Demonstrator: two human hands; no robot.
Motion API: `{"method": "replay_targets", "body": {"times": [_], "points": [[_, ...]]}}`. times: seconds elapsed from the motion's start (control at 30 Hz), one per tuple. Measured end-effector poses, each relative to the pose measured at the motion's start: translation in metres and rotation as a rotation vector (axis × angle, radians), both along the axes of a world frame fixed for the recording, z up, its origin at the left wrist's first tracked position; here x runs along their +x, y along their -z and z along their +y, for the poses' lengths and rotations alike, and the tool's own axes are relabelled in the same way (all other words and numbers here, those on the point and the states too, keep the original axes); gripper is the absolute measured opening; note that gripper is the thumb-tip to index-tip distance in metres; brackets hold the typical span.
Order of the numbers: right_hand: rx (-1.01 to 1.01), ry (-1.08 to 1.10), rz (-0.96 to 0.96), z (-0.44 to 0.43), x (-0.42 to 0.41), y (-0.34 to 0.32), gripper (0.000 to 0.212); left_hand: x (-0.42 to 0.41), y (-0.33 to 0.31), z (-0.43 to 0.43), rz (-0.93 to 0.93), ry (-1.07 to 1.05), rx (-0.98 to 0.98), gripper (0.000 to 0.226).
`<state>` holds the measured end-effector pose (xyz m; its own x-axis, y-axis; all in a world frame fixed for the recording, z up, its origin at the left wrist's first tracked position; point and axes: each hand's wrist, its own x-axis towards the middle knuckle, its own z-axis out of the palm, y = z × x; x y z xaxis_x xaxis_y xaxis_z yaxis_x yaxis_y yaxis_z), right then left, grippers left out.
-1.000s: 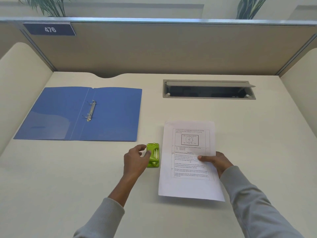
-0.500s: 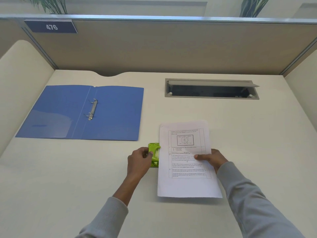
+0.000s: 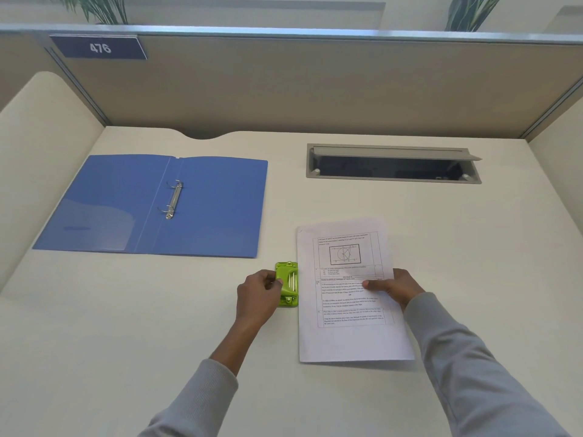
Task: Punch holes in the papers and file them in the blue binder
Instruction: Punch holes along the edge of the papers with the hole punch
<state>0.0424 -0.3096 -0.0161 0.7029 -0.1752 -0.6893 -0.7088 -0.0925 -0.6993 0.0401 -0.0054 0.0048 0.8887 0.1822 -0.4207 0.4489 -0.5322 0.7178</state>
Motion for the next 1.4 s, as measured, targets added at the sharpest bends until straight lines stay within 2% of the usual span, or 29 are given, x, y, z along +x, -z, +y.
{"method": "replay_targets", "body": {"times": [0.4, 0.53, 0.9, 1.07, 1.23, 1.4], "points": [[-0.003, -0.043, -0.012, 0.007, 0.004, 0.004, 0.045, 0.001, 0.001, 0.000, -0.017, -0.003, 0.016, 0.025], [0.002, -0.030, -0.017, 0.014, 0.004, 0.004, 0.041, 0.000, 0.001, 0.000, -0.021, -0.006, 0.017, 0.024], [0.068, 0.053, -0.011, 0.035, -0.001, 0.005, 0.045, 0.000, 0.002, -0.001, -0.022, -0.004, 0.027, 0.023], [0.088, 0.058, -0.050, 0.037, -0.001, 0.003, 0.029, 0.000, 0.003, 0.000, -0.030, 0.000, 0.029, 0.023], [0.088, 0.081, -0.097, 0.031, -0.001, 0.001, 0.045, -0.001, 0.003, 0.000, -0.035, 0.006, 0.028, 0.024], [0.072, 0.117, -0.033, 0.023, -0.004, 0.005, 0.042, 0.000, 0.003, 0.001, -0.037, 0.011, 0.033, 0.023]]}}
